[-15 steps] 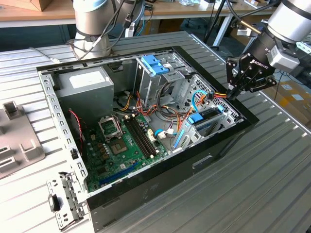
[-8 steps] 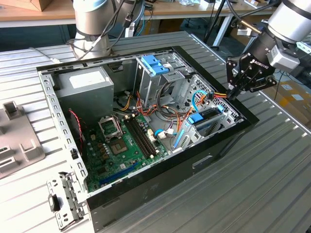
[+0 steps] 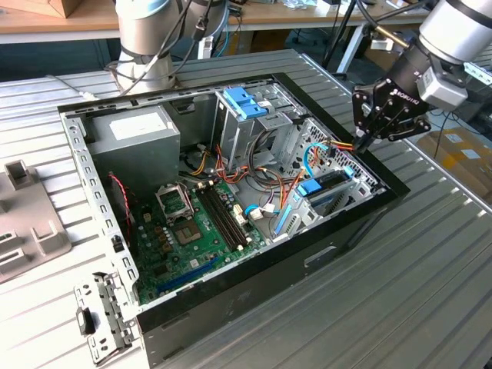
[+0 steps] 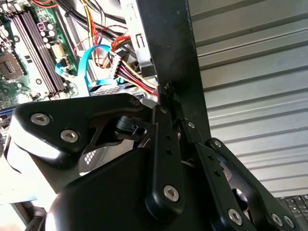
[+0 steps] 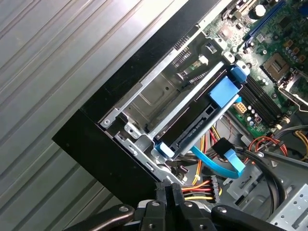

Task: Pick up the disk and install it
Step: 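Insert the first disk wire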

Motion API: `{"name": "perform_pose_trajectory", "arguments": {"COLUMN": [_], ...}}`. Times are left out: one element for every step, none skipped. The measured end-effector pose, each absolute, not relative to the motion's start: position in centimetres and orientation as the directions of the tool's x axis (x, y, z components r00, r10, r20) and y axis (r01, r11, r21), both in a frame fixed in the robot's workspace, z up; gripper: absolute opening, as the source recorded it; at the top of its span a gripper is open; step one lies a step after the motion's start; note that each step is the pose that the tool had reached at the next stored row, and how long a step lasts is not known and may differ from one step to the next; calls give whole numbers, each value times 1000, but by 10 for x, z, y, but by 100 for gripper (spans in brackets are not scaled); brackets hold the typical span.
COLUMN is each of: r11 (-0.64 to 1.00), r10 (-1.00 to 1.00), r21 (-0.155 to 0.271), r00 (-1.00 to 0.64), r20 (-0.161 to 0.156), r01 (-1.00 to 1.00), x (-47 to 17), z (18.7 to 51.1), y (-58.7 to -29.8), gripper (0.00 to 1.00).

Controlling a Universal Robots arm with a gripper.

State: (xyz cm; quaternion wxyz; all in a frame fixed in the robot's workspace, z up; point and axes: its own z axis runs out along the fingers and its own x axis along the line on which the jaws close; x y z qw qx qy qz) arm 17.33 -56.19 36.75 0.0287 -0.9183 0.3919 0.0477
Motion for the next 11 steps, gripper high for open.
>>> {"name": "perform_pose_trajectory", "arguments": {"r11": [-691,-691,-691,-691,-691,-691,-691,-691,-691,-691,-691], "r10": [-717,-717,-717,-717,-717,-717,-717,-717,-717,-717,-717], "r21": [-16,-16,-16,-16,-16,-16,-16,-16,-16,-16,-16], "r00": [688,688,688,688,688,688,688,688,688,688,688], "r20": [-111,-111,-111,-111,-111,-111,-111,-111,-111,-111,-111], "r01": [-723,-723,-723,-723,-723,-723,-723,-723,-723,-723,-723], "x": [172,171,169,168,165,163,161,159,157,155,153], "z": [367,368,368,367,367,367,367,367,367,367,367], "y": [-562,-562,-562,-562,-562,-562,-562,-563,-563,-563,-563], "gripper": [16,16,16,16,16,16,16,16,16,16,16]}}
